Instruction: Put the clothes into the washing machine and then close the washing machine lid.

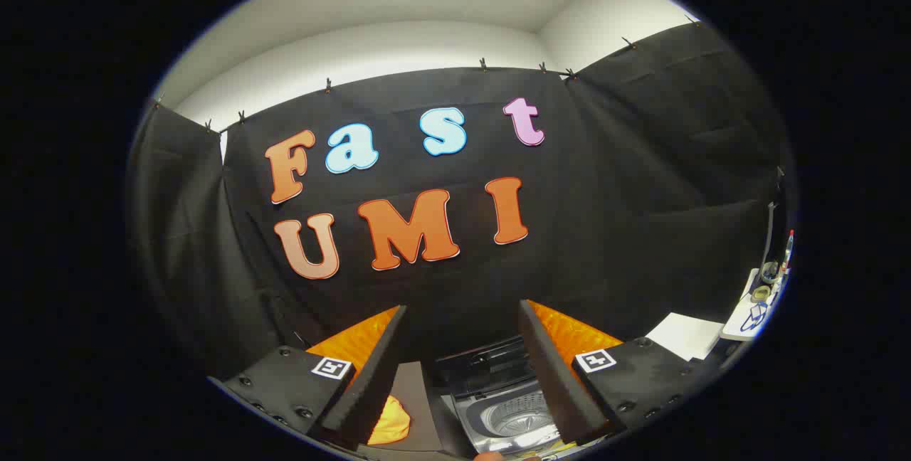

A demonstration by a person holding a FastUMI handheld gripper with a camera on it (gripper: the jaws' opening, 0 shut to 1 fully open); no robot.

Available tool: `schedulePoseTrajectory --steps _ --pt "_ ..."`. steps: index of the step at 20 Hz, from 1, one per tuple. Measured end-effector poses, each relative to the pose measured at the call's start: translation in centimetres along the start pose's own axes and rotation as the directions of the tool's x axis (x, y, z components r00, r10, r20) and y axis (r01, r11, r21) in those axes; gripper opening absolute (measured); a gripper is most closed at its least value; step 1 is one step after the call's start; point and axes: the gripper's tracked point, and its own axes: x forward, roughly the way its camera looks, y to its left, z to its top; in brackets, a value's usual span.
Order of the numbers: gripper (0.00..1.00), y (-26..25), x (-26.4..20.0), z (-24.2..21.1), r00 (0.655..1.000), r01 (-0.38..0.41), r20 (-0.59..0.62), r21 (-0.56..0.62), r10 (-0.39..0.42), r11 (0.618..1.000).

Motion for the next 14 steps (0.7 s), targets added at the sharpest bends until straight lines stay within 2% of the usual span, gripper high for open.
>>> schedulePoseTrajectory --steps 5,10,12,14 --pt "0.98 -0.9 0.0 0.5 1.0 0.008 0.011 0.018 -0.008 1.0" --pt "0.98 0.3 0.5 -0.6 0.999 -0.033 -0.004 0.008 0.033 0.999" --pt "0.98 2.1 0.6 -1.2 0.997 -0.079 -0.007 -0.009 0.079 0.997" --pt "0.98 2.3 0.7 -1.6 0.997 -0.081 -0.006 -0.014 0.081 0.997"
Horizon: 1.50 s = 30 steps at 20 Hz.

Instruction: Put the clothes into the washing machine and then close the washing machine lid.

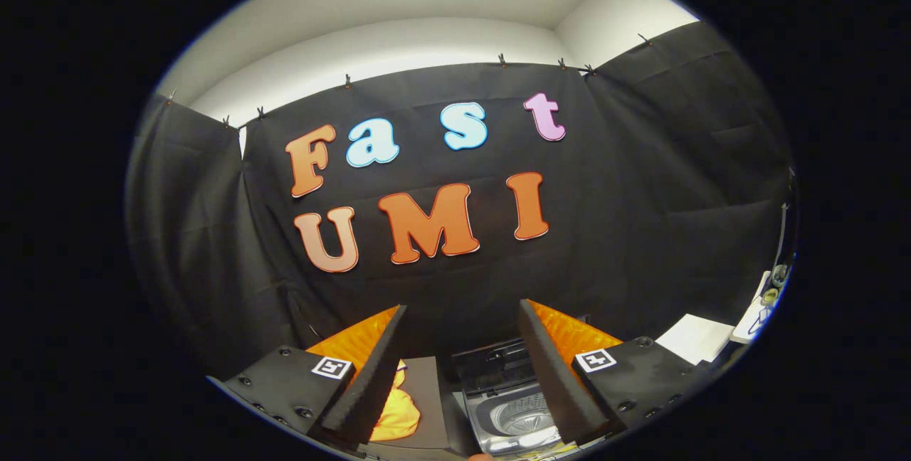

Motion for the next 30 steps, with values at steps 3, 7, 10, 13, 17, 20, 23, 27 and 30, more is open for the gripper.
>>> schedulePoseTrajectory --steps 3,7,10,13,17,20,23,27,30 --pt "0.98 0.7 -0.2 -0.2 1.0 -0.015 -0.001 -0.018 0.015 1.0" --pt "0.98 1.0 -0.4 0.0 1.0 -0.022 0.0 -0.015 0.022 1.0" --pt "0.98 1.4 -0.3 -0.2 1.0 -0.027 -0.001 -0.017 0.027 0.999" --pt "0.98 2.6 0.1 -1.0 0.999 -0.048 -0.015 -0.029 0.047 0.998" --pt "0.98 4.8 0.9 -2.1 0.995 -0.09 -0.037 -0.041 0.088 0.995" --pt "0.98 6.8 1.6 -3.2 0.991 -0.121 -0.057 -0.057 0.118 0.991" --pt "0.98 8.9 2.0 -4.8 0.984 -0.159 -0.091 -0.066 0.153 0.985" --pt "0.98 12.4 2.8 -8.0 0.965 -0.223 -0.151 -0.054 0.213 0.973" --pt "0.98 15.0 3.5 -10.4 0.949 -0.264 -0.188 -0.038 0.253 0.964"
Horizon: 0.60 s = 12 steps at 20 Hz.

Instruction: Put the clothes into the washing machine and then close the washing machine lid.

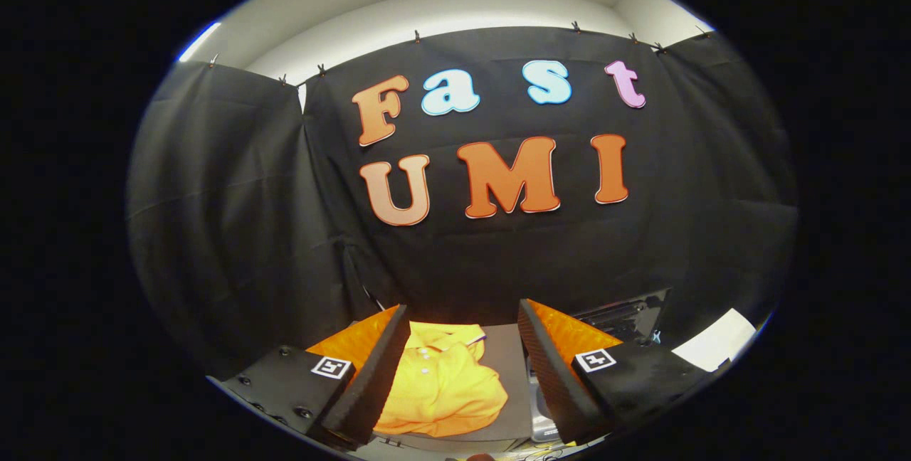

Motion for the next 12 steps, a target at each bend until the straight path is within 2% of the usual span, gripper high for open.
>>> schedulePoseTrajectory --steps 5,12 --pt "0.99 3.2 2.9 -4.0 0.995 -0.052 -0.091 -0.005 0.051 0.999" --pt "0.99 4.7 8.0 -9.9 0.978 -0.04 -0.204 -0.021 0.035 0.999"
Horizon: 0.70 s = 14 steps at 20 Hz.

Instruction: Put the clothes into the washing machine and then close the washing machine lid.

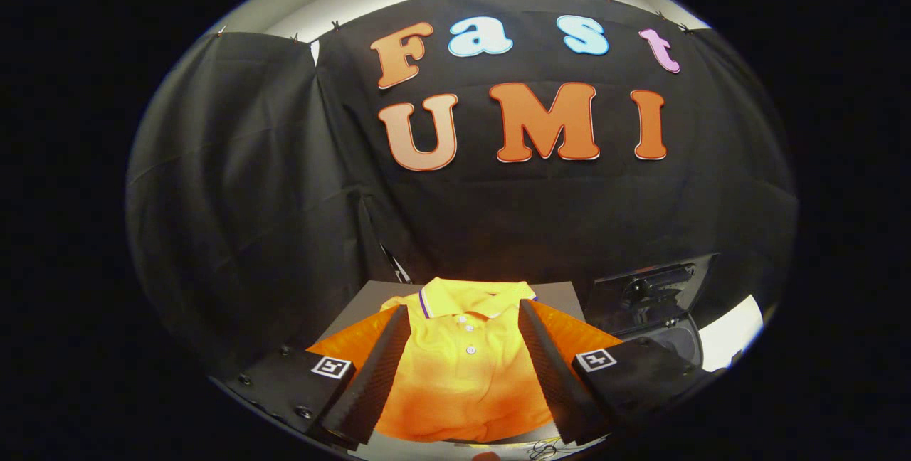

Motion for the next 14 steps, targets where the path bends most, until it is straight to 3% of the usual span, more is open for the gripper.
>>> schedulePoseTrajectory --steps 14 --pt "0.99 -0.5 6.4 -8.1 0.977 0.03 -0.209 -0.008 -0.031 1.0"
